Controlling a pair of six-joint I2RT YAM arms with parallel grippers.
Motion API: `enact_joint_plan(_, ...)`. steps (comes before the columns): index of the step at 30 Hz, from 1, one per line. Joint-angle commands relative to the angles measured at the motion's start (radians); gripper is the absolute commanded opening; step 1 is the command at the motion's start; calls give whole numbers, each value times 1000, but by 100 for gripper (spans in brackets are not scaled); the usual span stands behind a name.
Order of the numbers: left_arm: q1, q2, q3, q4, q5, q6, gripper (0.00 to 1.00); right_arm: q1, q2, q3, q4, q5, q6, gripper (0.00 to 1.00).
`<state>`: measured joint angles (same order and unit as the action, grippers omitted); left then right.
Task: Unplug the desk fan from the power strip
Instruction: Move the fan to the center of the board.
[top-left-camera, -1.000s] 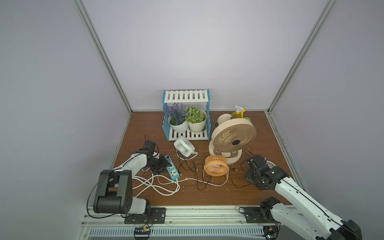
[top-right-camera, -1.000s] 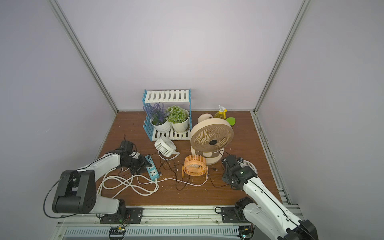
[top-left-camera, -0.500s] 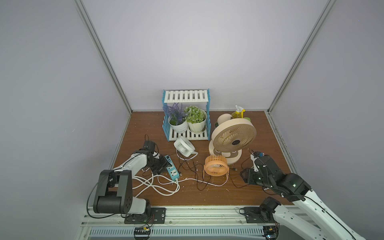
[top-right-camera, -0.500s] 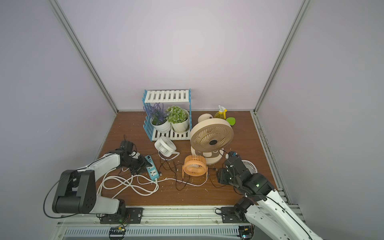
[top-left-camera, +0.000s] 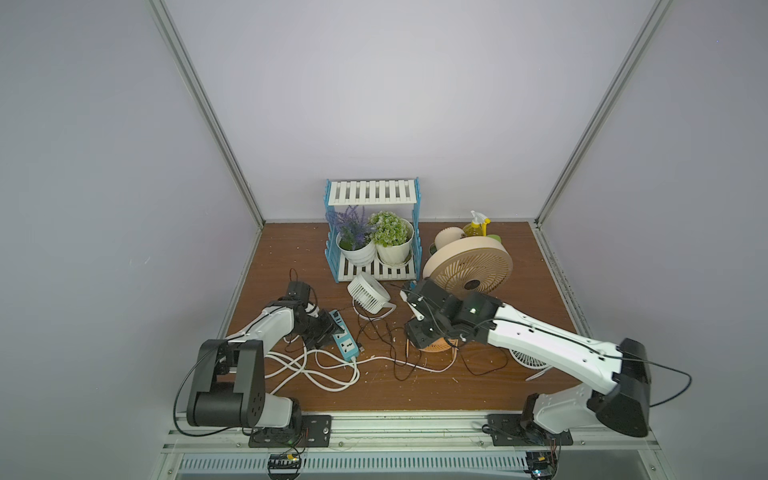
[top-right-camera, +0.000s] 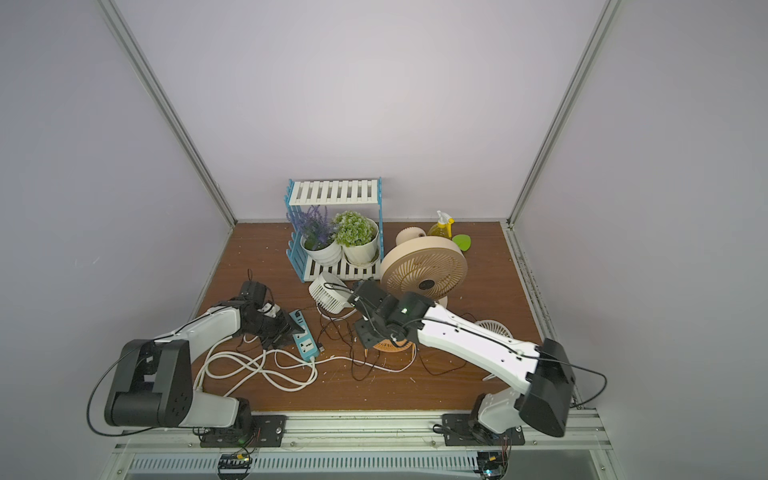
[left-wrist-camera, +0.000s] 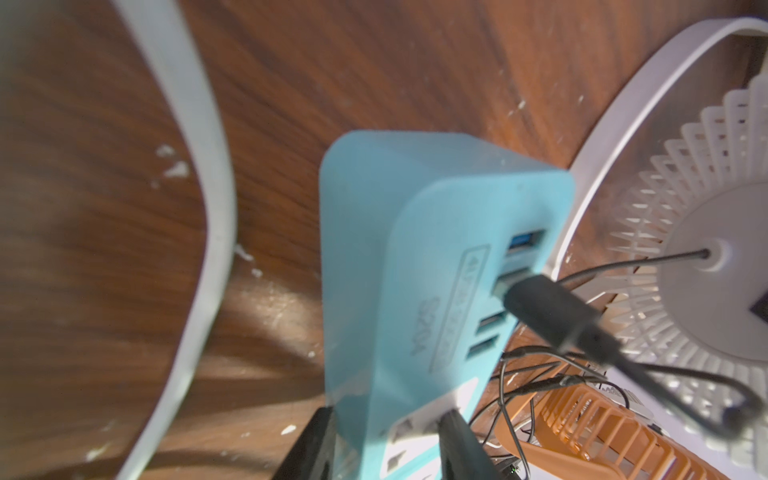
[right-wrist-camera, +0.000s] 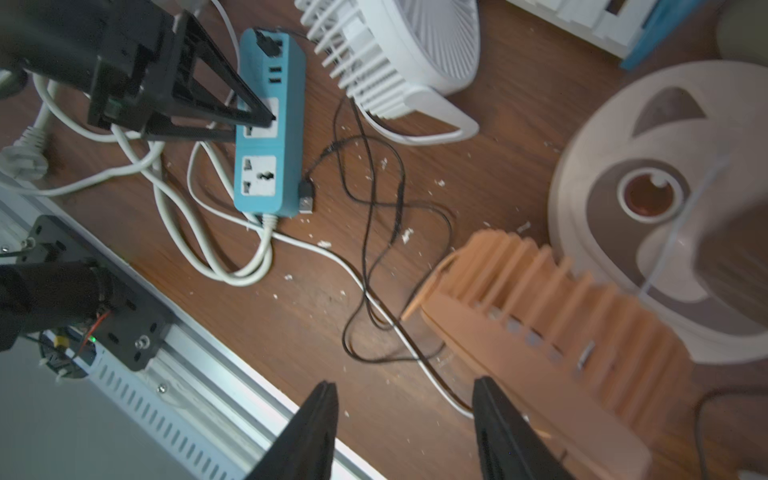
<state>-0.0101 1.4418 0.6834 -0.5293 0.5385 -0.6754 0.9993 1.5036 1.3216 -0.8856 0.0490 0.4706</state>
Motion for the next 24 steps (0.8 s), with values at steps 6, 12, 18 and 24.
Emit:
enact_joint_plan(6,30,65,-65,-6,-281,-13,43,4,281,139,-12,-15,-56,55)
enact_joint_plan(12,30,67,-63,-6,-281,-14,43,-28,280,50,-55,52,-39,54)
enact_joint_plan(18,30,67,-61,-8,-280,-11,43,-90,158,-105,-70,97,-26,55)
enact_joint_plan(24,30,69,-61,-9,-278,-9,43,-108,88,-186,-85,109,-32,55)
